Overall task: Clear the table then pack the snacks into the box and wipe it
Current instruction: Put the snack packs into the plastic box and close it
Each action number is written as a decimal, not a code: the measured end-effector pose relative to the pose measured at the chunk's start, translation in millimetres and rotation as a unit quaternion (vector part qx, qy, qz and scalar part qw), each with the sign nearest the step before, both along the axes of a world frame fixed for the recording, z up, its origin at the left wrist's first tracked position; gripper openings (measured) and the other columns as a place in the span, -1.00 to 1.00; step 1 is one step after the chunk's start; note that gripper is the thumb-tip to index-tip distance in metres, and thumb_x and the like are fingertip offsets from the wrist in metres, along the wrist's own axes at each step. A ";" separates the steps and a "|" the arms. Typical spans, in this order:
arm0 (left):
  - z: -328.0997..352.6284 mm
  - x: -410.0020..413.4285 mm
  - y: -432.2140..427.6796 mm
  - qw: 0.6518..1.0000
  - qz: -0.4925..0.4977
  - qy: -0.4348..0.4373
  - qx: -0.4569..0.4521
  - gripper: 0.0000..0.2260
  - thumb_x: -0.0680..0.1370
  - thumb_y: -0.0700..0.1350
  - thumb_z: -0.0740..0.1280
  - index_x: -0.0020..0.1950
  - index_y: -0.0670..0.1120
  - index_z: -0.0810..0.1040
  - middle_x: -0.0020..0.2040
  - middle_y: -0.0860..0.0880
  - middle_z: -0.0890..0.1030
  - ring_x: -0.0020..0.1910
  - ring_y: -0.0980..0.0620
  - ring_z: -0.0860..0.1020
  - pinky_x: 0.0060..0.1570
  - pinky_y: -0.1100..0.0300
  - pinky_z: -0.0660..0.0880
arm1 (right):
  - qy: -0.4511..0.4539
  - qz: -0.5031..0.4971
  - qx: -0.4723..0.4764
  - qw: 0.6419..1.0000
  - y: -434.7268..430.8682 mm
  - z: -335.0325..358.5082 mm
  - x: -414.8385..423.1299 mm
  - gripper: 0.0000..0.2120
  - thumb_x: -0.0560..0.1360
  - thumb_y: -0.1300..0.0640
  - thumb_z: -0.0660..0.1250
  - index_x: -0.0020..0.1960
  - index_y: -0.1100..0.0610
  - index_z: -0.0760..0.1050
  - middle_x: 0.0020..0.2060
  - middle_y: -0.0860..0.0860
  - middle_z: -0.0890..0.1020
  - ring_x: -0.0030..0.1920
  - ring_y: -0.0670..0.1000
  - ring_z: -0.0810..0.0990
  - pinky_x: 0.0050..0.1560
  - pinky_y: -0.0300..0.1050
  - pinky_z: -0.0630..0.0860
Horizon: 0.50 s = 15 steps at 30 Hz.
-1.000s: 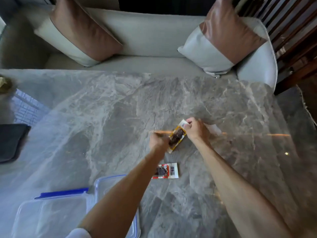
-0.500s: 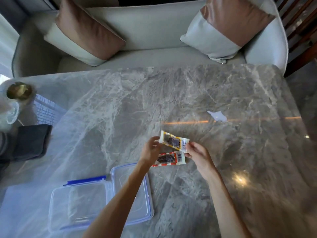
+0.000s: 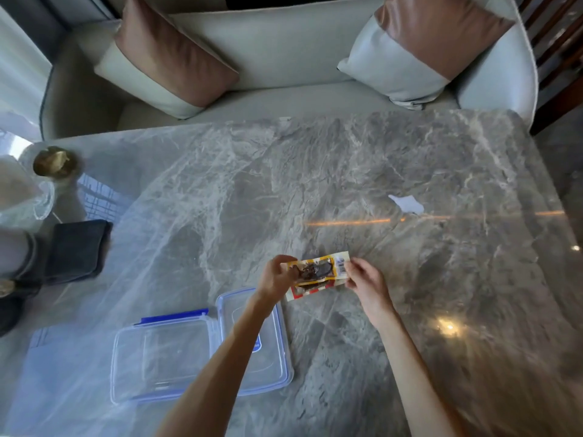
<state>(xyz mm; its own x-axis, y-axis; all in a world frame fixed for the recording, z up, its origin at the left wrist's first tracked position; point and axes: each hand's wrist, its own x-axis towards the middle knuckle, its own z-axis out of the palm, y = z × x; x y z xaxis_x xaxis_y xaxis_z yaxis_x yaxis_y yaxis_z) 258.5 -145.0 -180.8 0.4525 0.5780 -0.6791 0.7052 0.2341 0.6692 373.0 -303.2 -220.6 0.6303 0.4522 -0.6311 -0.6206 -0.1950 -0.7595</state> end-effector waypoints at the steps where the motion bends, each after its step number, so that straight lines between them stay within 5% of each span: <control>1: -1.8 -1.3 1.4 0.999 0.003 0.022 0.045 -0.82 0.50 -0.35 0.28 0.07 -0.25 0.59 -0.16 -0.18 0.59 -0.21 -0.05 0.53 -0.18 0.19 0.43 | -0.086 0.008 -0.069 0.994 2.2 -2.4 0.2 -0.91 0.56 0.23 0.31 -0.09 0.14 0.58 -0.22 0.09 0.60 -0.27 0.02 0.50 -0.27 -0.21 0.50; 4: -8.0 -2.2 -4.7 0.985 -0.048 0.093 0.134 -0.86 0.50 -0.29 0.31 -0.02 -0.24 0.64 -0.05 -0.23 0.67 -0.02 -0.15 0.58 -0.06 0.12 0.47 | -0.261 0.076 -0.248 0.930 9.9 -6.5 -1.9 -0.88 0.52 0.17 0.34 -0.02 0.20 0.61 -0.12 0.11 0.70 -0.08 0.11 0.64 -0.04 -0.04 0.53; 7: -14.9 -1.2 -19.0 0.974 -0.058 0.159 0.149 -0.81 0.54 -0.22 0.27 0.05 -0.23 0.64 0.09 -0.29 0.61 0.24 -0.22 0.44 0.21 0.06 0.37 | -0.300 0.140 -0.349 0.876 17.5 -1.5 -11.5 -0.84 0.50 0.08 0.34 -0.05 0.16 0.61 -0.10 0.12 0.71 -0.02 0.17 0.64 -0.04 -0.02 0.51; 12: -13.2 6.6 -36.8 0.975 -0.057 0.175 0.128 -0.72 0.47 -0.26 0.28 0.17 -0.18 0.55 0.22 -0.26 0.46 0.31 -0.24 0.34 0.32 0.05 0.27 | -0.258 0.166 -0.373 0.876 25.3 -1.1 -24.0 -0.83 0.46 0.08 0.38 -0.06 0.19 0.59 -0.08 0.13 0.68 0.02 0.18 0.62 -0.04 -0.05 0.48; 15: -10.9 -0.6 -34.6 0.978 -0.088 0.163 0.100 -0.49 0.42 -0.20 0.36 0.35 -0.08 0.35 0.27 -0.24 0.34 0.30 -0.27 0.31 0.36 0.01 0.27 | -0.235 0.125 -0.322 0.908 18.9 -7.0 -23.7 -0.86 0.46 0.15 0.39 -0.05 0.22 0.55 -0.19 0.07 0.62 -0.08 0.13 0.60 -0.15 -0.12 0.38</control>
